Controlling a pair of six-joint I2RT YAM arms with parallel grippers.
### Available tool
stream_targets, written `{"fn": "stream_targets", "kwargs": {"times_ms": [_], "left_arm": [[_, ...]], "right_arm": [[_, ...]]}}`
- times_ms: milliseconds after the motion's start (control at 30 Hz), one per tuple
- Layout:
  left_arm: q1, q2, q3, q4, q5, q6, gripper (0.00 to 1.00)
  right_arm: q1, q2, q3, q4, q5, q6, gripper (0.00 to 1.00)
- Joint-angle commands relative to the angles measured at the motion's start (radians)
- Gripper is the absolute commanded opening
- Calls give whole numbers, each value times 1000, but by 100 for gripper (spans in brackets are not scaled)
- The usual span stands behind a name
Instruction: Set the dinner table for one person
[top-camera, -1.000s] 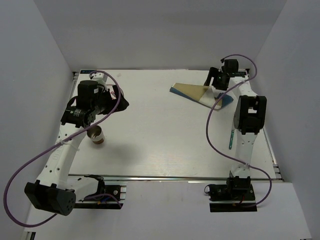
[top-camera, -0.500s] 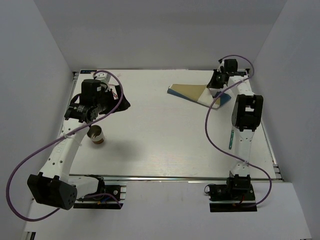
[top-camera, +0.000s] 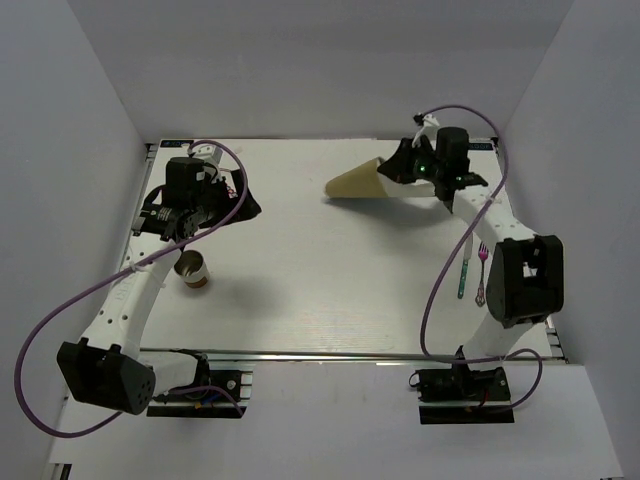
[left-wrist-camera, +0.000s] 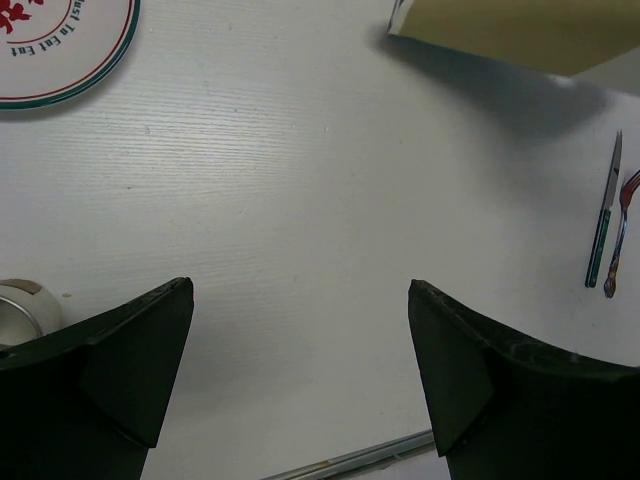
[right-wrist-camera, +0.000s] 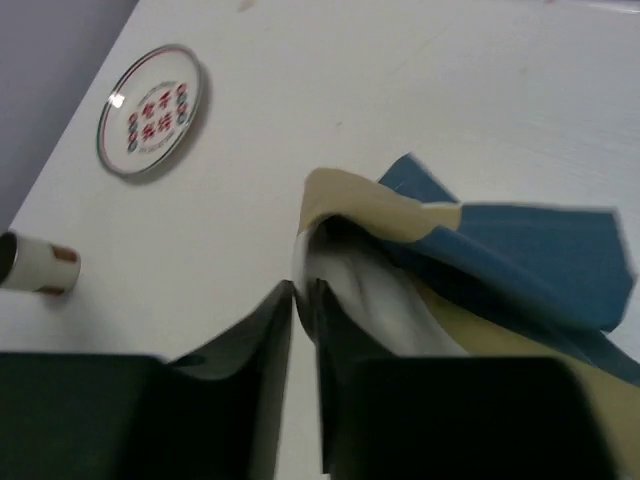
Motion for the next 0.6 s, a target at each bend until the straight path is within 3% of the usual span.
{"fn": "stream_targets", "kwargs": {"times_ms": [0, 33, 200, 233, 267, 333, 433, 467, 567], "left_arm": [[-4, -17, 20, 17, -11, -6, 98], [-4, -24, 19, 20, -11, -7, 98], [-4, -52, -19, 20, -7, -10, 98], [-4, -54, -23, 23, -4, -12, 98], [-4, -61, -36, 24, -4, -10, 98], [-4, -66, -48, 23, -4, -13, 98], [-4, -67, -68, 31, 7, -27, 98], [-4, -67, -74, 36, 6, -35, 98], [-4, -72, -88, 37, 21, -41, 98]], "right_arm": [[79, -91, -249, 167, -59, 24, 25], [93, -124, -315, 211, -59, 24, 25], [177, -332, -730, 421, -148, 128, 46], [180, -360, -775, 442, -166, 142, 71], [188, -419, -812, 452, -177, 157, 83], [196, -472, -884, 434, -133, 163, 89], [194, -495, -863, 351, 103, 205, 89], [187, -460, -842, 296, 214, 226, 89], [184, -345, -763, 317, 257, 249, 89]]}}
